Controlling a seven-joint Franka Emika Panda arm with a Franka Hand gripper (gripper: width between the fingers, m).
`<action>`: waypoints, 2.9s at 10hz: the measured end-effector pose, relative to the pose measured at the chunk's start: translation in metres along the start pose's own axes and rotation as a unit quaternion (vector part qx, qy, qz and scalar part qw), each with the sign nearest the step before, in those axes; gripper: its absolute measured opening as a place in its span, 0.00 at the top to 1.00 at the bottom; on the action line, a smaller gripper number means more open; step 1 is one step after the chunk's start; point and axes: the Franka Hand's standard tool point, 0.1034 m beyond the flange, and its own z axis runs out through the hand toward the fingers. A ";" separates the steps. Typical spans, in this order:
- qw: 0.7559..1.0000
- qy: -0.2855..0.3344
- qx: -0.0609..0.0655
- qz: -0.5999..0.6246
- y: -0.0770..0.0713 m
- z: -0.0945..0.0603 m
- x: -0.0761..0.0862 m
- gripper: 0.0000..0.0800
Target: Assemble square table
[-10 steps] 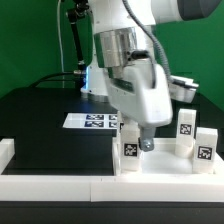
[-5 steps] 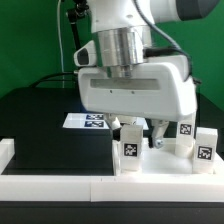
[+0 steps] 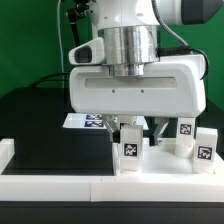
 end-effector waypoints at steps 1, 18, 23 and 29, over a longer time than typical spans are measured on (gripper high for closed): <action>0.999 -0.003 -0.003 0.037 0.004 0.001 -0.001 0.51; 0.971 0.007 0.019 0.240 -0.002 0.005 -0.009 0.19; 0.997 0.019 -0.010 0.074 -0.006 0.005 -0.006 0.33; 0.956 0.016 -0.010 0.293 0.002 0.007 -0.006 0.64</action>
Offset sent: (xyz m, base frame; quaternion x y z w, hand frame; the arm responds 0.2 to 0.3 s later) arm 0.0039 -0.0107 -0.0110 -0.0309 0.0336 0.2884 0.9564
